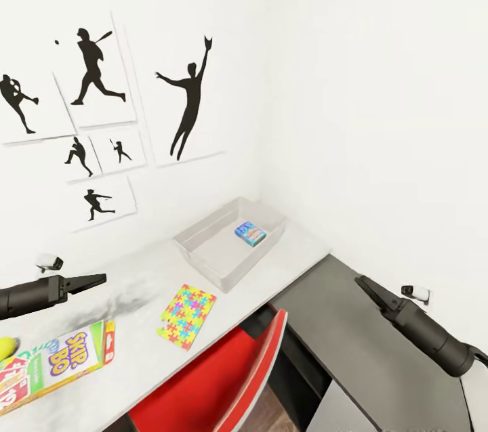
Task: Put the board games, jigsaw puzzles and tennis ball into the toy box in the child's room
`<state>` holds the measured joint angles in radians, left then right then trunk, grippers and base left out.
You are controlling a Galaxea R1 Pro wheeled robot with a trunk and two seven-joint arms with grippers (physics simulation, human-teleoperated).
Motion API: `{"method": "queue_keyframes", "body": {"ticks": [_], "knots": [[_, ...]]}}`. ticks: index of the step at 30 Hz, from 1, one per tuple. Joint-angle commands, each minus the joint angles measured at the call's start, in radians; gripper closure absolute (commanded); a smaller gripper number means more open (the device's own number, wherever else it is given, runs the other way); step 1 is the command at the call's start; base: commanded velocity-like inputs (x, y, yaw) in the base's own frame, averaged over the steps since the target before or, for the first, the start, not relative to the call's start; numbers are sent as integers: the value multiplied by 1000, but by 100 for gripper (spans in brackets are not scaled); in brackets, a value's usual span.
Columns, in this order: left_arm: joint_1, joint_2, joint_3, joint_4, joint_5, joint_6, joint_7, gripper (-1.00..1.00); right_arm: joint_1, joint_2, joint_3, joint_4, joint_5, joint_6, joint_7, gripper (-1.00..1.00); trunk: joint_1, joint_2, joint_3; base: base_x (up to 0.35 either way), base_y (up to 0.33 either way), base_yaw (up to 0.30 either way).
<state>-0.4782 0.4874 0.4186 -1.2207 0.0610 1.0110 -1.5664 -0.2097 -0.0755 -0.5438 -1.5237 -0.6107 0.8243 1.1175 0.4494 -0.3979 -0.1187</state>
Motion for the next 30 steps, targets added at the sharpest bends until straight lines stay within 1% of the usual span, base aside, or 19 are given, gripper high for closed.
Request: {"method": "queue_keyframes", "body": {"ticks": [1, 20, 30], "knots": [[0, 0, 0, 0, -1, 11, -4, -100, -1, 0, -1, 0, -3, 6, 1, -100, 1, -2, -1, 0, 0, -212], [0, 0, 0, 0, -1, 11, -4, -100, 5, 0, -2, 0, -4, 6, 1, -100, 1, -2, 22, -2, 0, -212], [0, 0, 0, 0, 0, 10, -4, -100, 7, 0, -3, 0, -4, 6, 1, -100, 1, -2, 34, -107, 0, -212]]}}
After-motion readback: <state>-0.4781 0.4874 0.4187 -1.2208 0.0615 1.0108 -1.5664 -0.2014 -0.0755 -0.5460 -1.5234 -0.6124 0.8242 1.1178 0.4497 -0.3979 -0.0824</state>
